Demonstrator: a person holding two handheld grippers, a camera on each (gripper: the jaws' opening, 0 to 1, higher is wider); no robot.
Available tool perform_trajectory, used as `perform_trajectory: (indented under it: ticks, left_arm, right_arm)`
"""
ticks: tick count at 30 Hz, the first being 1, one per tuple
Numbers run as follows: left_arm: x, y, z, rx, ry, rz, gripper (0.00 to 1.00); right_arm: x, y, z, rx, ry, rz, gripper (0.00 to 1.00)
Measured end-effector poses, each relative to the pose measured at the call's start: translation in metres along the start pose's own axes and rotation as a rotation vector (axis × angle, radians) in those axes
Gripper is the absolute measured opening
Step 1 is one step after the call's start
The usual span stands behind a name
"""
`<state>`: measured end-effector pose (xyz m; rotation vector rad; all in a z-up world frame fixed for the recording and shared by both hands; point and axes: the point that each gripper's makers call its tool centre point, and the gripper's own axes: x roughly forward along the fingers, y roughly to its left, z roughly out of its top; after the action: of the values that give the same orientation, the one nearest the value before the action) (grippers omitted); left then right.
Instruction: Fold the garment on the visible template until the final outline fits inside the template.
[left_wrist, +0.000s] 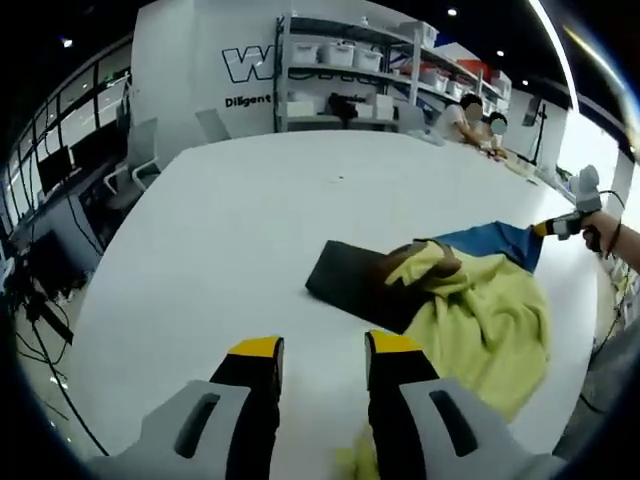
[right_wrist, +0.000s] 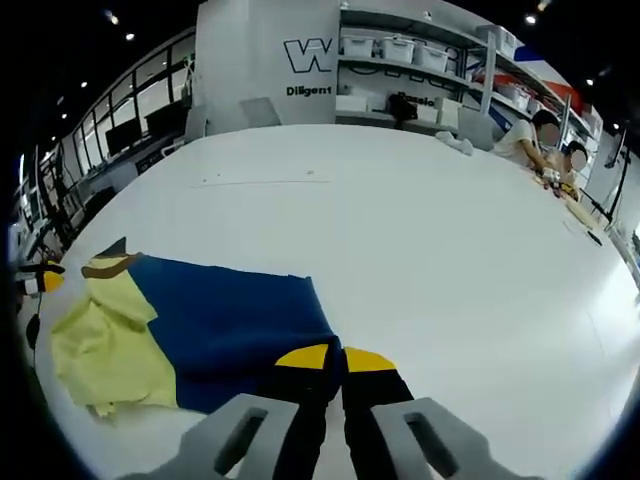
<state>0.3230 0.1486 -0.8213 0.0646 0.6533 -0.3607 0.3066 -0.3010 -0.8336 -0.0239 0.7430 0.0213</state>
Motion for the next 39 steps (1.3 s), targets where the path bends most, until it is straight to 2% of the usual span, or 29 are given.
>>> perform_trajectory:
  ticks: [1, 2, 4, 10, 13, 18, 21, 23, 24, 25, 26, 28, 33, 35, 37, 39]
  left_arm:
    - [0.005, 0.000, 0.001, -0.017, -0.001, 0.003, 0.35]
    - [0.016, 0.002, 0.001, 0.034, 0.012, 0.012, 0.35]
    - [0.027, 0.001, 0.003, 0.025, 0.006, 0.005, 0.34]
    - [0.043, -0.004, 0.015, 0.034, -0.027, -0.012, 0.32]
    - [0.054, -0.008, 0.027, -0.017, -0.065, -0.057, 0.31]
    - [0.068, -0.005, 0.028, 0.038, -0.017, -0.041, 0.28]
    - [0.073, -0.008, 0.028, 0.000, -0.012, -0.063, 0.25]
    - [0.077, -0.012, 0.023, 0.015, 0.010, -0.076, 0.21]
    - [0.077, -0.012, 0.022, 0.015, 0.016, -0.072, 0.22]
    - [0.078, -0.005, 0.016, 0.043, 0.047, -0.027, 0.24]
    - [0.080, -0.002, 0.017, 0.066, 0.038, -0.016, 0.24]
    - [0.082, -0.007, 0.019, 0.036, 0.026, -0.043, 0.23]
    - [0.084, -0.005, 0.018, 0.079, 0.039, -0.026, 0.10]
    - [0.081, -0.008, 0.015, 0.017, 0.077, -0.033, 0.01]
    - [0.082, -0.012, 0.019, 0.053, 0.061, -0.059, 0.01]
    - [0.082, -0.012, 0.021, 0.067, 0.066, -0.051, 0.01]
  right_arm:
    - [0.001, 0.001, 0.002, 0.004, -0.011, 0.005, 0.00]
    - [0.001, 0.001, 0.002, 0.005, -0.012, 0.007, 0.00]
    - [0.002, 0.001, 0.001, 0.007, -0.005, 0.005, 0.00]
    - [0.005, 0.000, 0.000, 0.014, 0.005, 0.005, 0.00]
    - [0.007, 0.001, -0.002, 0.019, 0.012, 0.012, 0.00]
    - [0.009, 0.000, -0.007, -0.018, 0.044, 0.006, 0.00]
    - [0.010, 0.000, -0.008, -0.027, 0.048, 0.002, 0.00]
    - [0.012, 0.000, -0.008, -0.037, 0.053, -0.002, 0.00]
    - [0.012, 0.000, -0.009, -0.039, 0.055, -0.003, 0.00]
    - [0.012, 0.000, -0.008, -0.042, 0.056, -0.003, 0.00]
    - [0.013, 0.000, -0.008, -0.041, 0.056, -0.004, 0.00]
    - [0.014, 0.000, -0.007, -0.040, 0.058, -0.005, 0.00]
    - [0.015, 0.000, -0.007, -0.050, 0.062, -0.012, 0.00]
    - [0.016, 0.000, -0.008, -0.060, 0.069, -0.020, 0.00]
    - [0.019, -0.002, -0.011, -0.085, 0.090, -0.033, 0.00]
    - [0.020, -0.002, -0.011, -0.087, 0.096, -0.041, 0.00]
